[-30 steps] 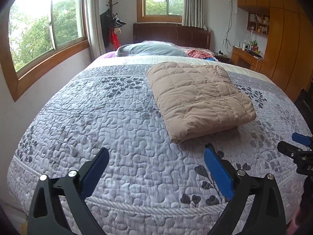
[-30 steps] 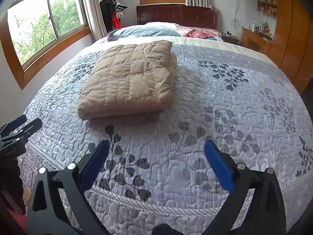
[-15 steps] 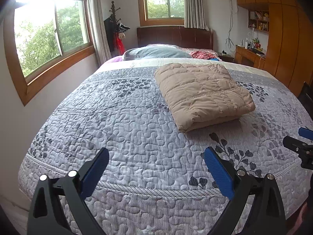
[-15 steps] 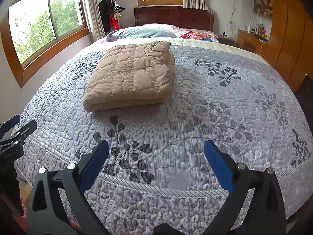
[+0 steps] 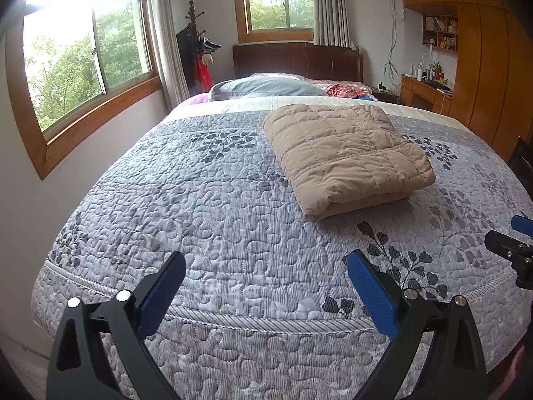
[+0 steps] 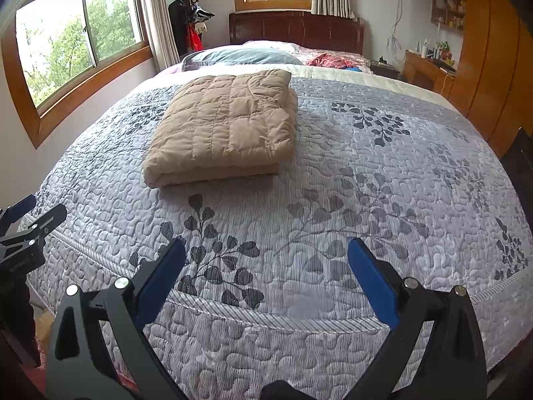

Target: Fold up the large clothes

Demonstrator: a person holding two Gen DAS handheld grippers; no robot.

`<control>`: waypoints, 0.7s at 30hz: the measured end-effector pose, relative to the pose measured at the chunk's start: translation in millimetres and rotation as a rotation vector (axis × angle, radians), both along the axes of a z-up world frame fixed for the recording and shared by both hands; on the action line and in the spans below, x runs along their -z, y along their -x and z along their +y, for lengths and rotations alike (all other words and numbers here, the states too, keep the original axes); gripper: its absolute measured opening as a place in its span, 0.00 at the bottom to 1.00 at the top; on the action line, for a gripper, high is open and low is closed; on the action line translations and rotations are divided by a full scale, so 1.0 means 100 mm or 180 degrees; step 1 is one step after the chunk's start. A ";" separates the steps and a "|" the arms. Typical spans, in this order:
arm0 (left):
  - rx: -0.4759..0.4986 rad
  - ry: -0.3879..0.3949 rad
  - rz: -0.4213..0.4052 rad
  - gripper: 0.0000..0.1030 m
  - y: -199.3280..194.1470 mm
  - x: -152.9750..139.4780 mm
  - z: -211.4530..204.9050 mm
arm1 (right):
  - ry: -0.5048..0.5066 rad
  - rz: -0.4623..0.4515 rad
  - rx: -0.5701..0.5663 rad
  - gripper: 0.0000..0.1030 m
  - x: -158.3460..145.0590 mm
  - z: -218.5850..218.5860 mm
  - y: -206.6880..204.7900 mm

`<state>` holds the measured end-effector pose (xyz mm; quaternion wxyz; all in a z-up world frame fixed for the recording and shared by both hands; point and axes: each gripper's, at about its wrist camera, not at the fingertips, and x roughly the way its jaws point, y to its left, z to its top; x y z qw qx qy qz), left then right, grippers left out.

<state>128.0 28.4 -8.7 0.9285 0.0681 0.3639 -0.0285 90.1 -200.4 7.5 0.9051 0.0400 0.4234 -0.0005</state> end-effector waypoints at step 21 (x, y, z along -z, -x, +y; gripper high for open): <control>0.0071 0.0028 0.0052 0.95 -0.03 0.05 -0.01 | -0.0016 0.0033 -0.0033 0.94 0.05 0.02 -0.03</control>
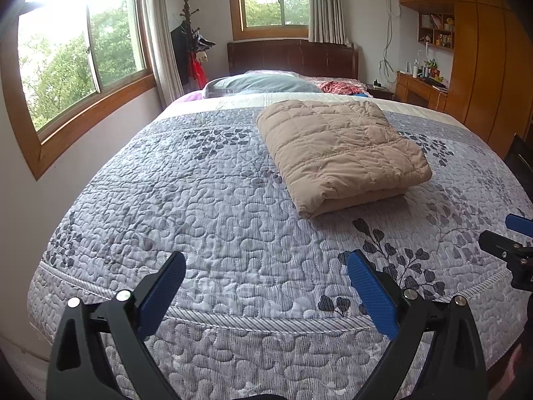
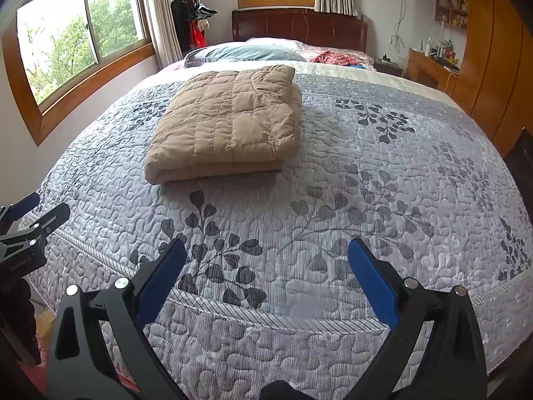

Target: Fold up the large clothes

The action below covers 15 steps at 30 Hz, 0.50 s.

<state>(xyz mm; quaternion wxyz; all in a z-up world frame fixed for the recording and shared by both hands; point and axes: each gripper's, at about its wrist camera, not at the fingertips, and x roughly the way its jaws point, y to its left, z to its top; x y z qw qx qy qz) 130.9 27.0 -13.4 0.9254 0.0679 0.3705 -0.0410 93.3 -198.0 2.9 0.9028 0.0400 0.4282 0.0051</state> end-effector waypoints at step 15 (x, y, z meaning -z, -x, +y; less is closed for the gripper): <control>0.0027 0.0029 0.0018 0.95 0.00 0.00 0.00 | -0.0002 0.0011 -0.0002 0.94 0.01 0.00 -0.01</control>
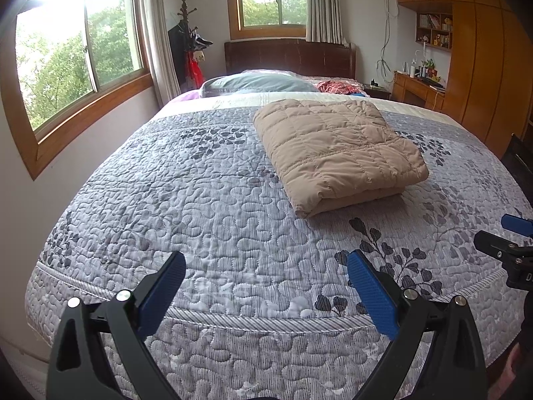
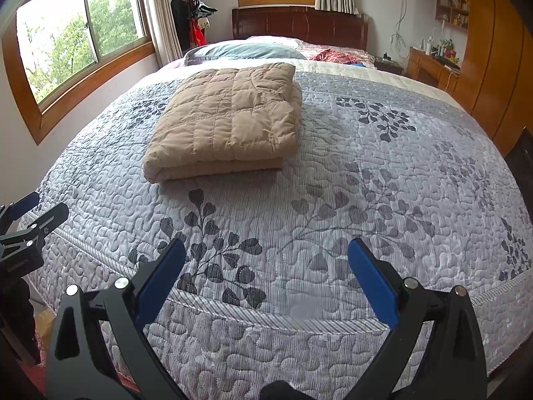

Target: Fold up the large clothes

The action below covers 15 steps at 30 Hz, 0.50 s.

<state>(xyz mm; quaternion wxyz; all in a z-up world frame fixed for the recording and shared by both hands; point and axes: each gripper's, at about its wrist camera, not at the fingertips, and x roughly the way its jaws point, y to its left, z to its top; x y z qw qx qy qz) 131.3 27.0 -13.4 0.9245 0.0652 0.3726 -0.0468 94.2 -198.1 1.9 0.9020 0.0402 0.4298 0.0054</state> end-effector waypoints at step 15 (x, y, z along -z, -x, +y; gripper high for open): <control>0.0002 0.0007 -0.0008 0.95 0.00 -0.01 -0.01 | -0.0030 0.0031 -0.0006 0.94 0.05 -0.04 -0.04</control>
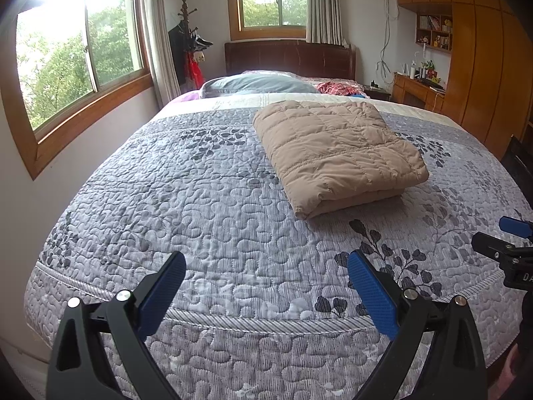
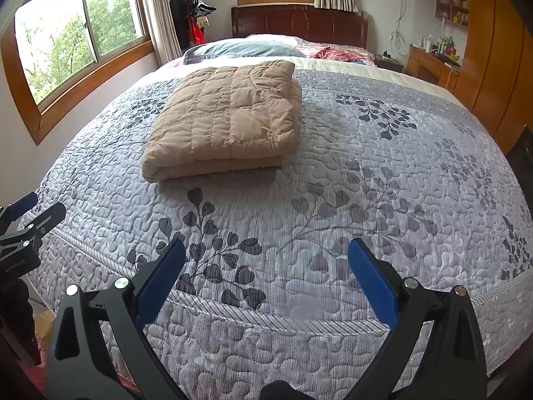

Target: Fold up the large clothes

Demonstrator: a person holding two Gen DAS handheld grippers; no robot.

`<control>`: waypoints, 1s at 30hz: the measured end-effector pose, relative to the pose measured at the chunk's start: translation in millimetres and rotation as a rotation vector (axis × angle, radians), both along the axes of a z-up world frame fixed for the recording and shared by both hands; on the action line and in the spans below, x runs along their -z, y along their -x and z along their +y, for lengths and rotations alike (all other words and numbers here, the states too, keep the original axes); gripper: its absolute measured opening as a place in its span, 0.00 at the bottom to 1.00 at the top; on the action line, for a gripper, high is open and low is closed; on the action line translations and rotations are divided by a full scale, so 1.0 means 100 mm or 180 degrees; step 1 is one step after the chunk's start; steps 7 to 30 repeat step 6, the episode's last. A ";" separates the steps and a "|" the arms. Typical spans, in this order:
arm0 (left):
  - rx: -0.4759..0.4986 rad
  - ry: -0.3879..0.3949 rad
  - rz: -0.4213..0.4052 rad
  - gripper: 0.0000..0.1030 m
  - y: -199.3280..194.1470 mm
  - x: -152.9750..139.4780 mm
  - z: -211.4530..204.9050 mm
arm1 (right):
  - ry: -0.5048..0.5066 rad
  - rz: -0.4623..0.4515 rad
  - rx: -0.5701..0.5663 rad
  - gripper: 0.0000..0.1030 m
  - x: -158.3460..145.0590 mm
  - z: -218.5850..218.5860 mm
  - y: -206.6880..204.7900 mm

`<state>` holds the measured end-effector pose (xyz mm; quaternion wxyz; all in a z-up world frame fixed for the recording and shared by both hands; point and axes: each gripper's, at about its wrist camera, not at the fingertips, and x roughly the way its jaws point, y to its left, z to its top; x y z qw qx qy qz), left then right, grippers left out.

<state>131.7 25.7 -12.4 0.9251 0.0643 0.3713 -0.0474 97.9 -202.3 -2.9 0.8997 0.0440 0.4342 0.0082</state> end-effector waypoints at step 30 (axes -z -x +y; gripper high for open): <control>-0.0006 0.0018 0.0019 0.95 -0.02 0.01 0.02 | -0.0016 0.0003 0.0006 0.94 0.00 -0.01 -0.01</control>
